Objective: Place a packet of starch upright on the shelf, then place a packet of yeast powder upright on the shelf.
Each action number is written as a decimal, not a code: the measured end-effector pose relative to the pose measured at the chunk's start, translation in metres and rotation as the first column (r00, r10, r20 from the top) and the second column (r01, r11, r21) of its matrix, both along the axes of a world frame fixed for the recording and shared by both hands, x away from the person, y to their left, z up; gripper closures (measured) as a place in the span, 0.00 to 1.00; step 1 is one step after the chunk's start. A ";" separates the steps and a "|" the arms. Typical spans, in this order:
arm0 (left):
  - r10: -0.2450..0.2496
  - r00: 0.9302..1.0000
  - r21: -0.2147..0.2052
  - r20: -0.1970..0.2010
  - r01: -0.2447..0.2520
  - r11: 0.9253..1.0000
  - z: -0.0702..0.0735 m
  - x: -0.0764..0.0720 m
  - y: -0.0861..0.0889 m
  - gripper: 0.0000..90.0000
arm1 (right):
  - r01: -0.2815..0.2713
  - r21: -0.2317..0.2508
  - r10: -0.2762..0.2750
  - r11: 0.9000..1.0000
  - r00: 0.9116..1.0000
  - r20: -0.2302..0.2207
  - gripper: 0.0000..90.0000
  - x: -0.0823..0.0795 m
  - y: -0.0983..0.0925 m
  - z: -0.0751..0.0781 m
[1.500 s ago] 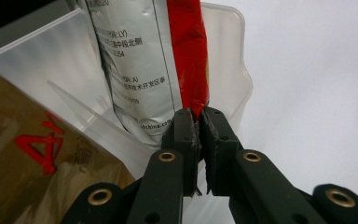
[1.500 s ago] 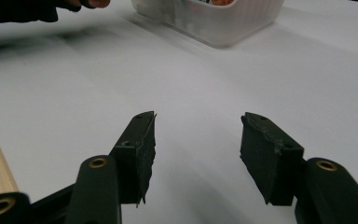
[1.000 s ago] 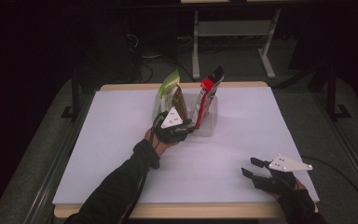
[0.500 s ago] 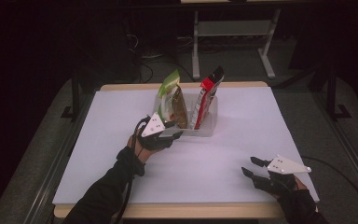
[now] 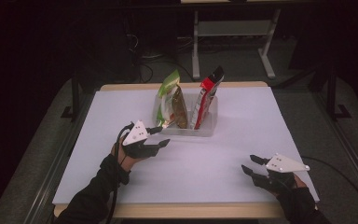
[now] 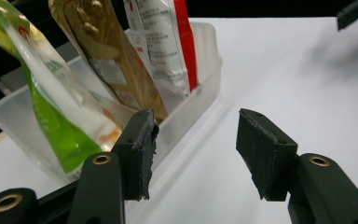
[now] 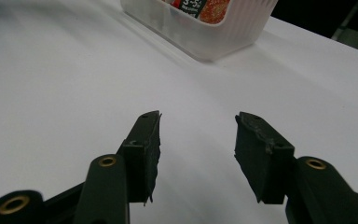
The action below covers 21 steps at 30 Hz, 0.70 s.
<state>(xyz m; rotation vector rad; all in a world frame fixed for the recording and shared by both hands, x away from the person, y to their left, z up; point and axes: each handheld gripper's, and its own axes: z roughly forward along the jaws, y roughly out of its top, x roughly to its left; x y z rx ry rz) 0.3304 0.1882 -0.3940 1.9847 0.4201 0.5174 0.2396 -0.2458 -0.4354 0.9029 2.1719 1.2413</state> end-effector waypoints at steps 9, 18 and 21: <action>0.018 1.000 0.014 -0.006 -0.018 1.000 -0.006 -0.015 0.025 0.48 | -0.012 0.006 0.011 1.000 1.000 0.011 0.55 0.001 0.000 0.003; 0.036 0.999 0.035 -0.004 -0.036 0.999 -0.013 -0.025 0.044 0.45 | -0.003 -0.004 0.003 1.000 1.000 0.025 0.54 0.001 -0.001 0.006; 0.040 0.999 0.057 0.003 -0.040 0.998 -0.016 -0.027 0.050 0.44 | -0.002 -0.009 0.002 1.000 1.000 0.031 0.54 0.001 -0.002 0.006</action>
